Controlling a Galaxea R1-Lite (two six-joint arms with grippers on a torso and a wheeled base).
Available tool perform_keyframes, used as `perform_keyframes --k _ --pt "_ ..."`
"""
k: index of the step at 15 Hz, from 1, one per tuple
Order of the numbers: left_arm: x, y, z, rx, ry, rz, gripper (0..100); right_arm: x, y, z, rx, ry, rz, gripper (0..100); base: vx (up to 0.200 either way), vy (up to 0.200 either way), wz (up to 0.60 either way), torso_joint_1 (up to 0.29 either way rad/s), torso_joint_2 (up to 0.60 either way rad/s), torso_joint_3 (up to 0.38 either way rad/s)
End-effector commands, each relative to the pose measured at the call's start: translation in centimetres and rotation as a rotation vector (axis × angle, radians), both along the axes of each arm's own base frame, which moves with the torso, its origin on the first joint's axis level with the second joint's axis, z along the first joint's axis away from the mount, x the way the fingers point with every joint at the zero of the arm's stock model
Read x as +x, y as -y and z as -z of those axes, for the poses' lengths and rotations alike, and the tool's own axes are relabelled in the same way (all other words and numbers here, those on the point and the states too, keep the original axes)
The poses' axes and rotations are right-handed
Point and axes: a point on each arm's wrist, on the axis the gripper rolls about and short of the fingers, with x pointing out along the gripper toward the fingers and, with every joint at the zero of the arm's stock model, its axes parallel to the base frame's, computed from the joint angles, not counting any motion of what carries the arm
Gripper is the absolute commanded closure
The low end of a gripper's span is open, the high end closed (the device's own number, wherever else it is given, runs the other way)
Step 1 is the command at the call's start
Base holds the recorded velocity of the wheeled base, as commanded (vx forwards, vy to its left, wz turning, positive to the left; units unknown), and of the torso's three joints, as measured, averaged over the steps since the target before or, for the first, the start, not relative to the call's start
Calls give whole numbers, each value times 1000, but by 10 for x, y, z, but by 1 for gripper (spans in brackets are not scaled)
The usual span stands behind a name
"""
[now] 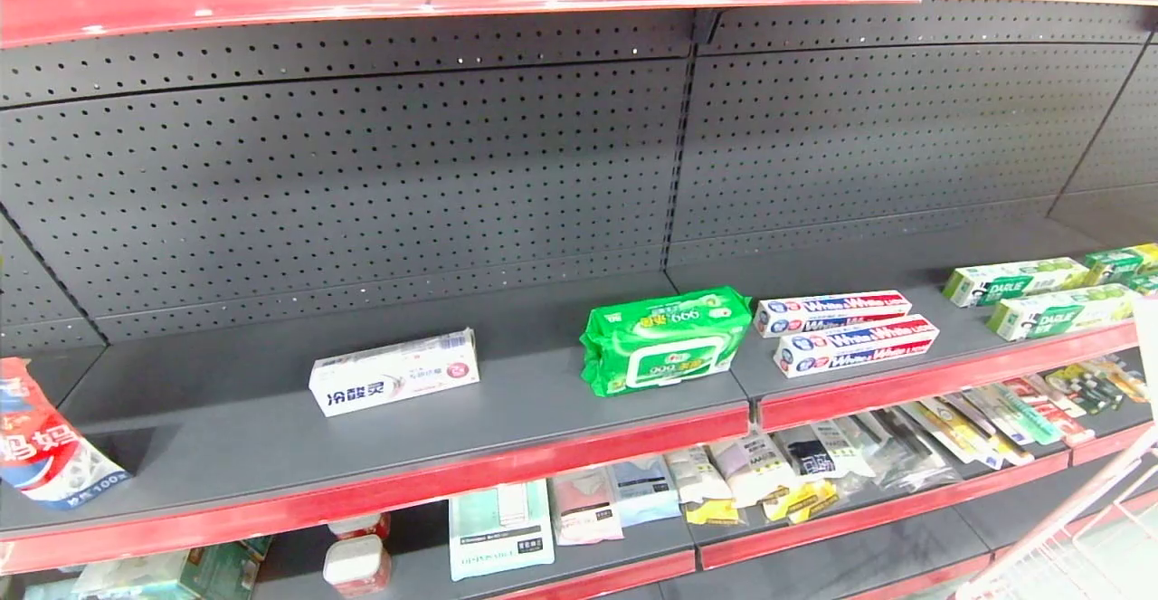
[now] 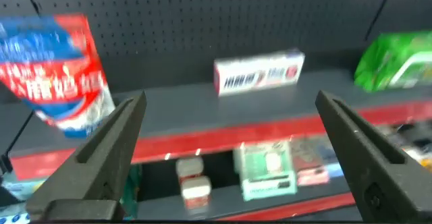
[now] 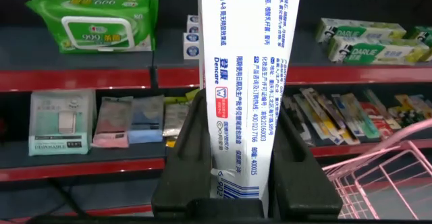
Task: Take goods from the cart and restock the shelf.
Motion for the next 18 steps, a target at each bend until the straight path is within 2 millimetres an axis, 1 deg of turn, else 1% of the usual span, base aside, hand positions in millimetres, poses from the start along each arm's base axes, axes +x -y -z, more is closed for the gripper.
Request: perform_keyframes --k 1,2,3,4,6,7,8,9,11,13,15,18 --pt "78 -3 -57 -62 -208 -93 0 -13 -1 5 -5 68 23 100 0 0 0 0 0 0" --pt "94 -3 -53 -61 -253 -99 0 -15 -1 5 -7 80 32 100 0 0 0 0 0 0" --pt "116 -3 -45 -58 -304 -102 0 -18 -1 5 -12 97 34 100 0 0 0 0 0 0" --pt "134 -3 -39 -55 -326 -101 0 -18 -1 2 -17 103 34 100 0 0 0 0 0 0" --pt "159 -1 -24 -48 -356 -97 0 -17 -1 -6 -29 114 35 100 0 0 0 0 0 0" --pt "176 0 -14 -41 -387 -114 0 -17 -1 -11 -34 120 35 100 0 0 0 0 0 0" --pt "187 4 -6 -35 -403 -112 0 -17 -1 -13 -34 123 35 100 0 0 0 0 0 0" --pt "195 9 3 -28 -416 -97 0 -16 -1 -14 -34 120 35 100 0 0 0 0 0 0" --pt "219 31 30 -4 -405 -23 0 -15 -1 -16 -33 117 35 100 0 0 0 0 0 0" --pt "259 49 47 -1 -299 -62 0 -13 -1 -18 -34 109 35 100 0 0 0 0 0 0" --pt "279 58 58 -10 -217 -87 0 -12 -1 -18 -33 101 31 100 0 0 0 0 0 0" --pt "295 63 70 -11 -236 -90 0 -10 -1 -17 -33 94 28 100 0 0 0 0 0 0"
